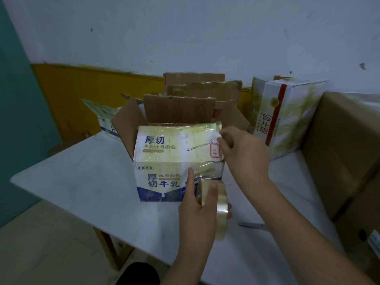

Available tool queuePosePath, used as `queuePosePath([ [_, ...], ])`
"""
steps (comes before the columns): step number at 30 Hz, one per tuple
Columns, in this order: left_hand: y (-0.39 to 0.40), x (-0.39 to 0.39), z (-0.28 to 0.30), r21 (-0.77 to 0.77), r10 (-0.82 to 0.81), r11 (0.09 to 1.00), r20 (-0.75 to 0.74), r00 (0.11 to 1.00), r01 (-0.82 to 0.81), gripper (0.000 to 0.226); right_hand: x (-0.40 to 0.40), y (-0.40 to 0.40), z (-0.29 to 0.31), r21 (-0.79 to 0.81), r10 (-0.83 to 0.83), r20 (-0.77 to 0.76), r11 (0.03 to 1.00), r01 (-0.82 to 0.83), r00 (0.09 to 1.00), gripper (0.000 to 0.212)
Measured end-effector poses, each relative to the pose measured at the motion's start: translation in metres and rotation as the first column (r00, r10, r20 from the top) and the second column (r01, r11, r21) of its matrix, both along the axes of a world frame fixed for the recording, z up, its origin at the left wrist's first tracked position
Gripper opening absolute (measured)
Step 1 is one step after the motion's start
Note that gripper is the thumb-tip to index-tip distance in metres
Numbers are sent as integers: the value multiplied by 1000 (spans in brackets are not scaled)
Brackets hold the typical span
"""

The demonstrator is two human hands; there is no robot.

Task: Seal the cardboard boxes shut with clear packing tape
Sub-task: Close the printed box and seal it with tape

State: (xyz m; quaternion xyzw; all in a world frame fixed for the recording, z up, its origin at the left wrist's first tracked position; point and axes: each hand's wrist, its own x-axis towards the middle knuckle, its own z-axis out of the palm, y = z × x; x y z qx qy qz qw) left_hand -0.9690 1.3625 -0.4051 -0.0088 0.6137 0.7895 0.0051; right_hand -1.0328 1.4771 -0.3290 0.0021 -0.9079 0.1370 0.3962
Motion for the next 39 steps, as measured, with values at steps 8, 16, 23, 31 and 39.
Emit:
queuePosePath([
  [8, -3, -1, 2, -7, -16, 1000, -17, 1000, 15, 33, -18, 19, -44, 396, 412, -63, 846, -356, 909, 28],
  [16, -21, -24, 18, -10, -156, 987, 191, 969, 161, 37, -4, 24, -44, 338, 476, -46, 835, -434, 878, 29],
  [23, -26, -28, 25, 108, -330, 943, 192, 924, 314, 18, 86, 88, -78, -60, 27, 383, 998, -5, 923, 19],
  [31, -19, -28, 16, 119, -333, 941, 166, 928, 316, 27, 120, 113, -112, -146, -16, 620, 980, 135, 785, 21],
  [39, -20, -28, 14, 115, -338, 939, 149, 929, 323, 26, 128, 107, -87, 118, -302, 720, 941, 318, 625, 27],
])
